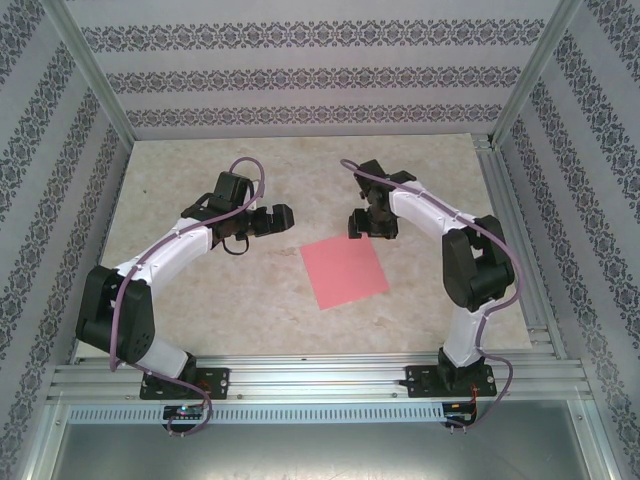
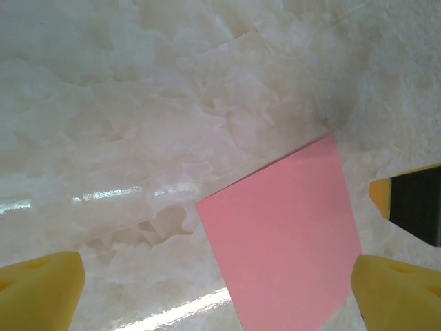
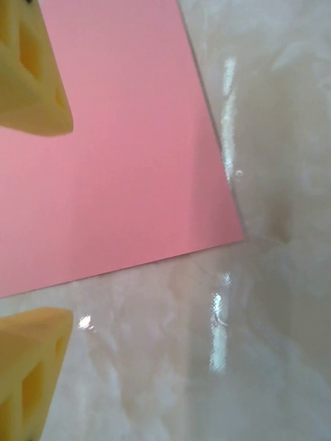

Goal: Fold a paper plane with a square sheet of paper (pick it up from the middle)
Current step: Fold the square sheet of paper in half at the center of the table.

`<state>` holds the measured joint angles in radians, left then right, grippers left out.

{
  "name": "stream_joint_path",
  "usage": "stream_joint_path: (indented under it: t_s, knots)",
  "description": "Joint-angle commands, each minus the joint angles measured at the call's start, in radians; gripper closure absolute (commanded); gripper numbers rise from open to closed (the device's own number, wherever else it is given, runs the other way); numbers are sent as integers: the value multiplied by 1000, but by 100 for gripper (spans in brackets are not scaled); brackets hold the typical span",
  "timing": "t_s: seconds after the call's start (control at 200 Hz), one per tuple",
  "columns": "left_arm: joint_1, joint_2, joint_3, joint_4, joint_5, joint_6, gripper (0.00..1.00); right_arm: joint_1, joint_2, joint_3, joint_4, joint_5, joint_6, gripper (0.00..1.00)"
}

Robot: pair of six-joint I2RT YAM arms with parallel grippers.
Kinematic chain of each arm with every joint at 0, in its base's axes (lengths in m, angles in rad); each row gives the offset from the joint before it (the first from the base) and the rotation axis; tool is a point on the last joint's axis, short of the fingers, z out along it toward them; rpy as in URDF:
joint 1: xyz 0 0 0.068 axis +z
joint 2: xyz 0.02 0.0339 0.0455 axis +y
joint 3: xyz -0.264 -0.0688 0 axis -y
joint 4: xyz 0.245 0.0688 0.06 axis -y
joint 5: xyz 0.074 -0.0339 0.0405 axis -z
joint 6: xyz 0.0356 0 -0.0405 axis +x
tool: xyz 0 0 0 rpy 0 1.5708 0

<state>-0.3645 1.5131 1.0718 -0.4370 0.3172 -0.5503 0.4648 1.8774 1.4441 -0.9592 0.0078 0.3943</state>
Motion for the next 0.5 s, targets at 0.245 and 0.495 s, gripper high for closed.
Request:
stream_joint_path:
  t_s: [0.245,0.495]
  knots:
    - [24,-33,-27,-6,-118,7,0,230,68,-6,55,48,59,3]
    - [39,-62,-73,10,-134,-26,0,239,133,-13,60,62,-2,3]
